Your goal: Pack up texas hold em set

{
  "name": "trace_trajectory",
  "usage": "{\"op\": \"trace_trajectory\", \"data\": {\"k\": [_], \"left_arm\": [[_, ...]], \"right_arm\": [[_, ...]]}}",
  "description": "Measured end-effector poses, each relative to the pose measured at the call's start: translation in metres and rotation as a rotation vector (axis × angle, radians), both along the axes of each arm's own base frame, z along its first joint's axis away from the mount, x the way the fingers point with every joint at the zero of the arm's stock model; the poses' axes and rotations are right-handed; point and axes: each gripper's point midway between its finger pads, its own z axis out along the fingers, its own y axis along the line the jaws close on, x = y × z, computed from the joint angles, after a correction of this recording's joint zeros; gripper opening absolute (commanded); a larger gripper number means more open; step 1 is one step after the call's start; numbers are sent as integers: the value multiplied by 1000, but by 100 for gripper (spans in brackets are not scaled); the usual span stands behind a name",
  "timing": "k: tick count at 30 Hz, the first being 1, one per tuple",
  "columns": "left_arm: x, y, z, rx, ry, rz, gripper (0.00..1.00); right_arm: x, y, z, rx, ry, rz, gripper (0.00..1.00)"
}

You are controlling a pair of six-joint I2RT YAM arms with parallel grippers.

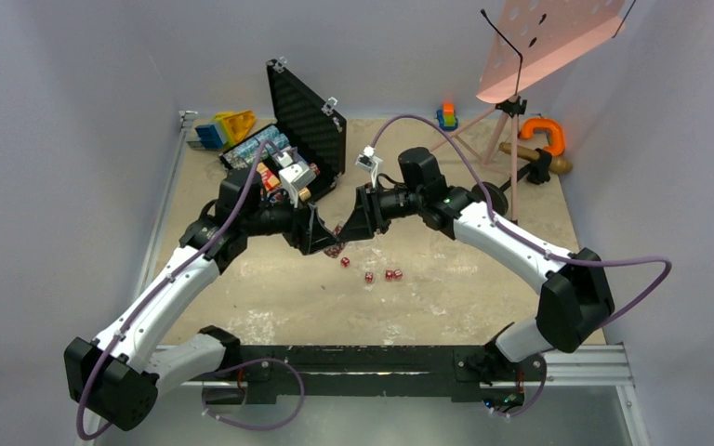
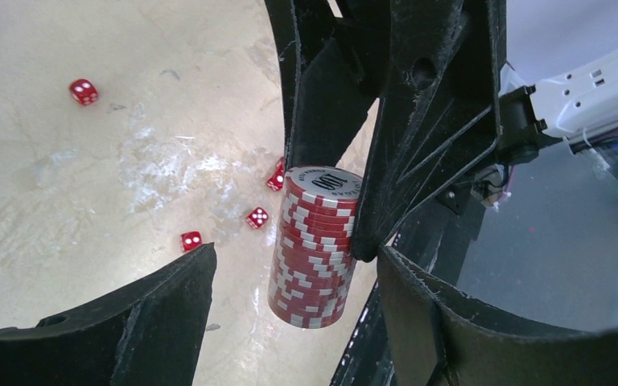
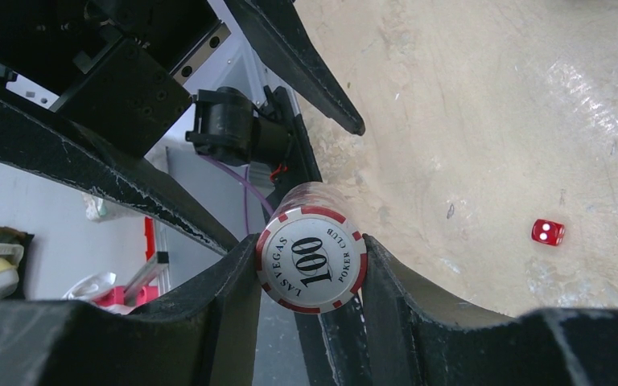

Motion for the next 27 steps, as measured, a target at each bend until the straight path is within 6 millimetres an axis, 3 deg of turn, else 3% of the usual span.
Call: {"op": "trace_trajectory", "data": {"k": [8, 18, 27], "left_arm": [[-11, -7, -11, 4, 61, -70, 77], [-13, -7, -11, 13, 40, -82, 71], [-14, -7, -13, 18, 48, -81, 69]], "right_arm": [[-3, 1, 1, 6, -5, 8, 0], [-7, -2, 15, 29, -36, 9, 0], [-7, -2, 15, 29, -38, 7, 0]]}}
